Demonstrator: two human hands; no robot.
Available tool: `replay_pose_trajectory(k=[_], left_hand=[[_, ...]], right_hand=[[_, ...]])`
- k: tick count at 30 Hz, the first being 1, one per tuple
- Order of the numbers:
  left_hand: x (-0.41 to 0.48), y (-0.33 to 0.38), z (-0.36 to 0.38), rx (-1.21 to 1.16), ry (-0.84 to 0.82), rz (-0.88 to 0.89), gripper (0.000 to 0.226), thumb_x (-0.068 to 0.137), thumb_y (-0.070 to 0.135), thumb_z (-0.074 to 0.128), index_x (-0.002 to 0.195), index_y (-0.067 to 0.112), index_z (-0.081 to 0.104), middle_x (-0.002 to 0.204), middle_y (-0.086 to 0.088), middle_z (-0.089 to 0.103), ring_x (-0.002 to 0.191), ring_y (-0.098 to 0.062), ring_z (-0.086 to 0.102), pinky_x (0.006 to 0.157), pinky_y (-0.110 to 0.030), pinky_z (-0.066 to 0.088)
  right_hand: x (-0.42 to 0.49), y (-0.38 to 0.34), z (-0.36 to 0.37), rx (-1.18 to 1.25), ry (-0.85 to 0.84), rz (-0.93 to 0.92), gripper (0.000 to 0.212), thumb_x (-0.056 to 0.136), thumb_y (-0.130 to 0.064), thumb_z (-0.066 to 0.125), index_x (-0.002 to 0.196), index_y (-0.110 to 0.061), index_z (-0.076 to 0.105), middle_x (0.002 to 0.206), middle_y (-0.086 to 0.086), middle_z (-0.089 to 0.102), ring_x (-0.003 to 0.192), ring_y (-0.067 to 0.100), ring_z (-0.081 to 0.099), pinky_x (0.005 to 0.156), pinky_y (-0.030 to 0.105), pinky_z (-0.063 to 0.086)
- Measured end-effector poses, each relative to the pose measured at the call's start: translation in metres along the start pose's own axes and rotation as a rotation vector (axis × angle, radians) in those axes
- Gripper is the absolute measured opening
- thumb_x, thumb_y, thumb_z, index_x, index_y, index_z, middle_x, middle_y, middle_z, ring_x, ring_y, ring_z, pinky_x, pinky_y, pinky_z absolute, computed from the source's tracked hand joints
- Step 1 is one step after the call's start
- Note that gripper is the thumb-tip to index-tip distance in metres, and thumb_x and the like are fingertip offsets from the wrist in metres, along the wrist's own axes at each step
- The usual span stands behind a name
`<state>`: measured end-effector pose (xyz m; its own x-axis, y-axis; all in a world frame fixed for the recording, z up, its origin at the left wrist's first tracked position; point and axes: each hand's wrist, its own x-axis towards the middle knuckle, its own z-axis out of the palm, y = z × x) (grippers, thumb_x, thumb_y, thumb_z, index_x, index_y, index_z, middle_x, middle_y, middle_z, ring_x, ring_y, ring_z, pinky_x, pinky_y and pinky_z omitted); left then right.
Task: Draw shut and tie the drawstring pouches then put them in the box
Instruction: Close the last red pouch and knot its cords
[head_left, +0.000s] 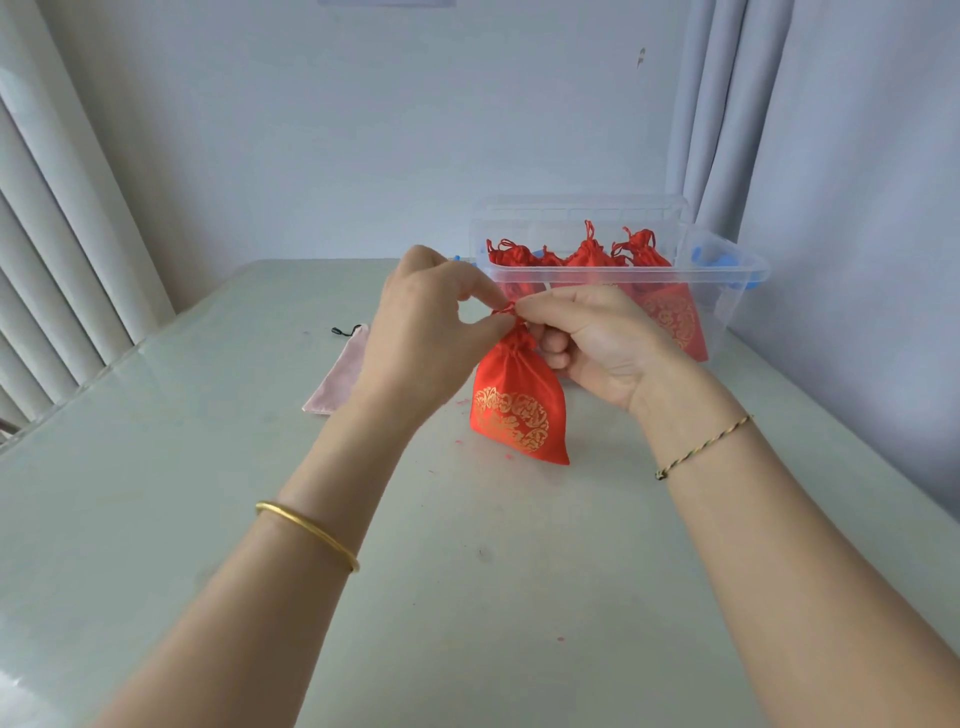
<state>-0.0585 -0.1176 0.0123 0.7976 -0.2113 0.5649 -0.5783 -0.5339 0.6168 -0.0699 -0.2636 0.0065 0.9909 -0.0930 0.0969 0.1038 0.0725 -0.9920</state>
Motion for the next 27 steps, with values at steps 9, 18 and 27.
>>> replay_pose_trajectory(k=[9,18,27], left_hand=[[0.004,-0.007,0.003,0.049,0.003,0.043,0.003,0.082,0.022,0.067,0.080,0.024,0.066,0.087,0.009,0.044,0.083,-0.010,0.048,0.072,-0.022,0.037],[0.007,-0.016,0.000,0.127,-0.109,-0.015,0.011,0.092,0.009,0.043,0.089,0.009,0.054,0.082,-0.004,0.059,0.077,-0.025,0.052,0.067,-0.035,0.041],[0.002,-0.015,0.010,-0.257,-0.217,-0.207,0.018,0.094,0.007,0.041,0.078,0.013,0.045,0.082,-0.007,0.064,0.070,-0.009,0.066,0.058,-0.020,0.053]], right_hand=[[-0.002,0.000,-0.003,-0.055,-0.044,-0.006,0.010,0.085,-0.003,0.060,0.076,-0.004,0.061,0.058,0.002,0.045,0.046,0.008,0.031,0.041,0.017,0.028],[-0.002,-0.002,-0.028,-0.372,0.158,-0.057,0.020,0.081,-0.005,0.067,0.065,-0.016,0.061,0.066,-0.003,0.057,0.049,-0.003,0.049,0.053,0.017,0.035],[-0.010,0.000,-0.036,-0.381,0.085,0.039,0.017,0.087,-0.013,0.062,0.104,-0.011,0.059,0.087,0.003,0.062,0.057,0.008,0.061,0.045,0.017,0.044]])
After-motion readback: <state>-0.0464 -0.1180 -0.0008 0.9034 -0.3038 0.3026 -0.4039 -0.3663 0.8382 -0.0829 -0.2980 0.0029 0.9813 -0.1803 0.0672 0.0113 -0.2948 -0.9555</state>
